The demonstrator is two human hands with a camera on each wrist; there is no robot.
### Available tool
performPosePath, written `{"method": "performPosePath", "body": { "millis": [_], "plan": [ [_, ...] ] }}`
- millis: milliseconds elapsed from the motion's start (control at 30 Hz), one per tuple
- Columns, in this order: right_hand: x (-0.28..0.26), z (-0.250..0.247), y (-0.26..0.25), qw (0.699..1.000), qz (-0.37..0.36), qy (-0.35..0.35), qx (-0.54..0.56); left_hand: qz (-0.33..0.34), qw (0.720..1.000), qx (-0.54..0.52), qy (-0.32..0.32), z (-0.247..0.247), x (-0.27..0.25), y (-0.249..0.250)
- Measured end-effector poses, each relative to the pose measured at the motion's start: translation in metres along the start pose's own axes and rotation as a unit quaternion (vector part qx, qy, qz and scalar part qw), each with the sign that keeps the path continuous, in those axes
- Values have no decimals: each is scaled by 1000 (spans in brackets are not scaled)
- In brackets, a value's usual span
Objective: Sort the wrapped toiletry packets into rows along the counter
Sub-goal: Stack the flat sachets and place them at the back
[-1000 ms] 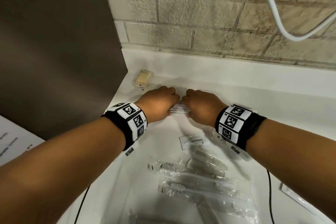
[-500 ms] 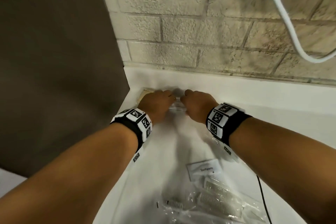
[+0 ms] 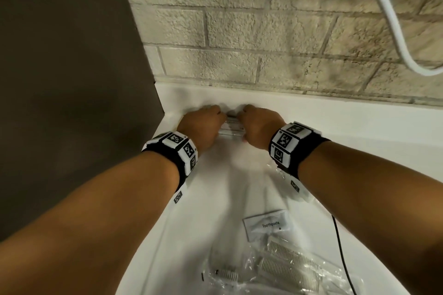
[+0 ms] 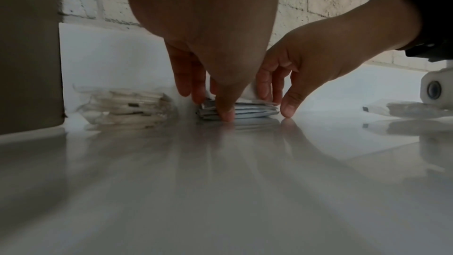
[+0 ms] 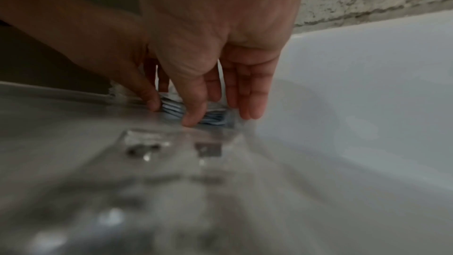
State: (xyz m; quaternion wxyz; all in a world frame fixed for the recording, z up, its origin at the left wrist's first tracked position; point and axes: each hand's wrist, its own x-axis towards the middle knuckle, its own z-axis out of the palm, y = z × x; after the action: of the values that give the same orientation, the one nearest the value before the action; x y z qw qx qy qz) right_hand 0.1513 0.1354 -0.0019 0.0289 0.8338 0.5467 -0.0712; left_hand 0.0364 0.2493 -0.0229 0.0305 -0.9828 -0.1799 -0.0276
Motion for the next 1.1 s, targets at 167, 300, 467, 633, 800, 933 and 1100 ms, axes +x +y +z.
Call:
{"method": "performPosePath", "body": {
  "millis": [167, 300, 467, 633, 800, 933, 1100],
  "plan": [
    [-11, 0, 11, 995, 61, 3, 81, -85, 992, -94, -15, -4, -5, 2],
    [-18, 4, 12, 992, 83, 1, 94, -135, 983, -113, -57, -5, -4, 8],
    [-17, 2, 2, 994, 60, 11, 94, -163, 978, -125, -38, 0, 2, 13],
    [-7, 3, -3, 995, 65, 10, 81, -157, 975, -157, -19, 0, 6, 7],
    [-1, 1, 2, 995, 50, -10, 85, -151, 974, -168, -10, 1, 7, 3],
    [-13, -14, 23, 992, 53, -20, 110, -156, 974, -164, -13, -2, 7, 2],
    [-32, -19, 54, 990, 84, -67, 89, -163, 977, -138, -21, -7, 2, 5]
  ]
}}
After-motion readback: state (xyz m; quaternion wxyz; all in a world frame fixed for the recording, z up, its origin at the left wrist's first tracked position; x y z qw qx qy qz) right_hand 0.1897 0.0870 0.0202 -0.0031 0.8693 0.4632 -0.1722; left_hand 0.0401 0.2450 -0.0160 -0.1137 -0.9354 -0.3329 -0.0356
